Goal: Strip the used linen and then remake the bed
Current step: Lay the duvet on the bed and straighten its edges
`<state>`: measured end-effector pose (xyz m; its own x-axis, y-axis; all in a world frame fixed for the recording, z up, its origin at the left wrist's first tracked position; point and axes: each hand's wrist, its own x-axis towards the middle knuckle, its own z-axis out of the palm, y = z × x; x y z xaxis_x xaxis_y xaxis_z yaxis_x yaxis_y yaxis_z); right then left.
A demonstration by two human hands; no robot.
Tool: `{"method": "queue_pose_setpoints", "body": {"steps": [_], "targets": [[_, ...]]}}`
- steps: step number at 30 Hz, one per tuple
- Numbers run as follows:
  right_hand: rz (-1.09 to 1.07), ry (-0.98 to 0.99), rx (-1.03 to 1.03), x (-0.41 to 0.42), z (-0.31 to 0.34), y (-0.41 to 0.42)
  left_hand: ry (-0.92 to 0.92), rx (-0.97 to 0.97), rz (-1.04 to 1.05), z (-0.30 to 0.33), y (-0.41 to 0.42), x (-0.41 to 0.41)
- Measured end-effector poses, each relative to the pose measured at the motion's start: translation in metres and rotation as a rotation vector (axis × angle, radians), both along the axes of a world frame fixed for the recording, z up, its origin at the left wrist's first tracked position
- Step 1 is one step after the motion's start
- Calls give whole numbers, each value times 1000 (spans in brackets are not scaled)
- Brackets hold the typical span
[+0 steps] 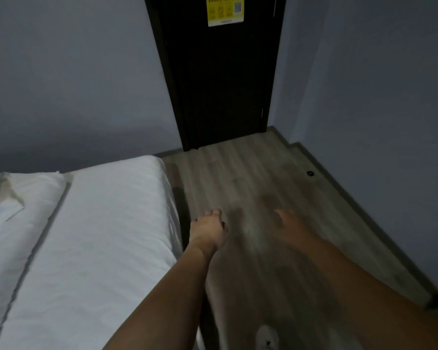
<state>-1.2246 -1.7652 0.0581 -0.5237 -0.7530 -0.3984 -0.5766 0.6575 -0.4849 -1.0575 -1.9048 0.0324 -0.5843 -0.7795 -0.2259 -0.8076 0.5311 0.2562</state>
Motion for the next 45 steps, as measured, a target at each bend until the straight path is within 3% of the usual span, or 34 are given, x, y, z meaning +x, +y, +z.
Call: {"method": "queue_pose_setpoints", "body": {"steps": [5, 9, 18, 22, 27, 32, 39, 42, 45], "targets": [[-27, 54, -25, -111, 14, -53, 81, 0, -54, 27, -55, -130], [-4, 61, -10, -177, 6, -121, 21, -13, -120, 30, -115, -194], [284, 37, -13, -296, 3, -371, -31, -67, 205, 27, -342, -246], [468, 49, -41, -302, 15, -497, 56, -89, 367, 38, -425, -251], [683, 34, -39, -297, 0, -640, 32, -19, 565, 4, -534, -247], [716, 55, 36, -314, -10, -784, 65, 98, 694, -24, -656, -252], [779, 72, 23, -327, 9, -979, 152, 60, 794, -13, -836, -264], [955, 91, 23, -308, 2, -1067, 72, 26, 848, -15, -904, -241], [1151, 89, 45, -262, -7, -1151, 120, 2, 1073, -16, -948, -193]]}}
